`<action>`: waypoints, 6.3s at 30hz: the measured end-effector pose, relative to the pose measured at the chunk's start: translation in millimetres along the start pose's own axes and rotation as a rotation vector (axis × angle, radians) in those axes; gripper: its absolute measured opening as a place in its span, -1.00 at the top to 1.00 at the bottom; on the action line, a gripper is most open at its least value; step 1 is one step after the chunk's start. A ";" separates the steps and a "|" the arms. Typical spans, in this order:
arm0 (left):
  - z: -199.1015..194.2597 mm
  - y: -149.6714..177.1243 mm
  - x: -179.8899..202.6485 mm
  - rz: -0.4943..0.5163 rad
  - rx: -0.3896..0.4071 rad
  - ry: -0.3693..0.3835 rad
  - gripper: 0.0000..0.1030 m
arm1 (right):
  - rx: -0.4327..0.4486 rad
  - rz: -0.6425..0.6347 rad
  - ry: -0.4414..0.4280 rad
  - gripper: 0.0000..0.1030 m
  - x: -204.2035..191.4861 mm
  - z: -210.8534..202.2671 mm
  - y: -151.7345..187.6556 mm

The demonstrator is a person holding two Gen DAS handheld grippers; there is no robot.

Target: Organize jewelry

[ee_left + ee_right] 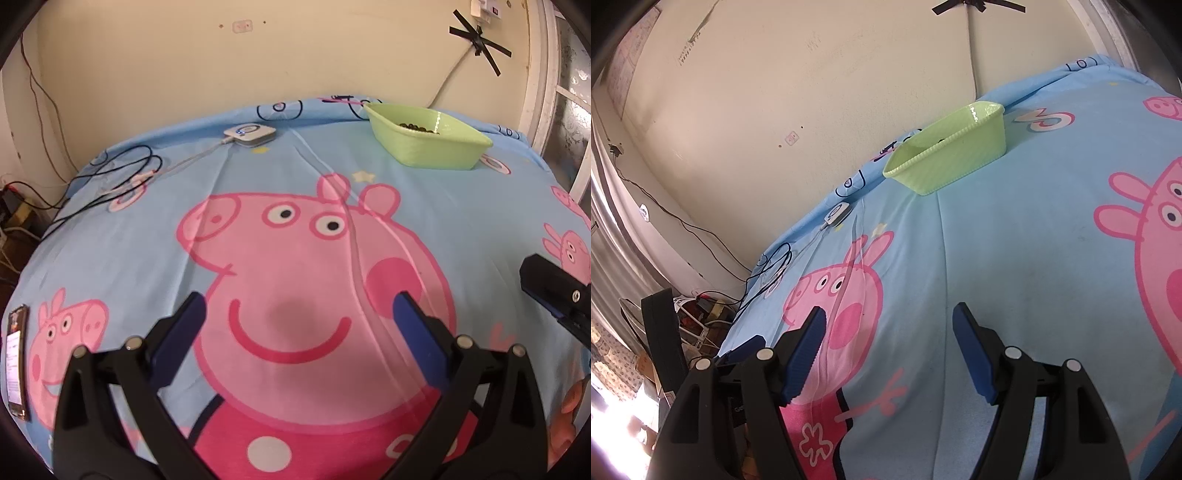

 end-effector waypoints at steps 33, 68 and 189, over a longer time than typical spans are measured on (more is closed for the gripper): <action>1.8 0.7 -4.8 -0.025 -0.007 -0.005 -0.88 | -0.007 0.001 -0.014 0.04 3.3 2.4 -2.8; -10.2 -0.4 -6.1 -0.014 0.027 0.024 -0.88 | 0.000 -0.019 0.003 0.04 -1.1 1.3 1.6; -0.4 14.1 0.5 0.028 -0.042 -0.026 -0.88 | -0.008 -0.021 -0.004 0.04 -3.8 3.9 1.8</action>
Point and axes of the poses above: each gripper's, at about its wrist camera, not at the fingertips, and z roughly the way its jaws point, x to its right, y to its underside, the point moved 8 cm from there along z, roughly the way its jaws point, and after that the axes turned 1 degree about -x, right-handed, at the moved point
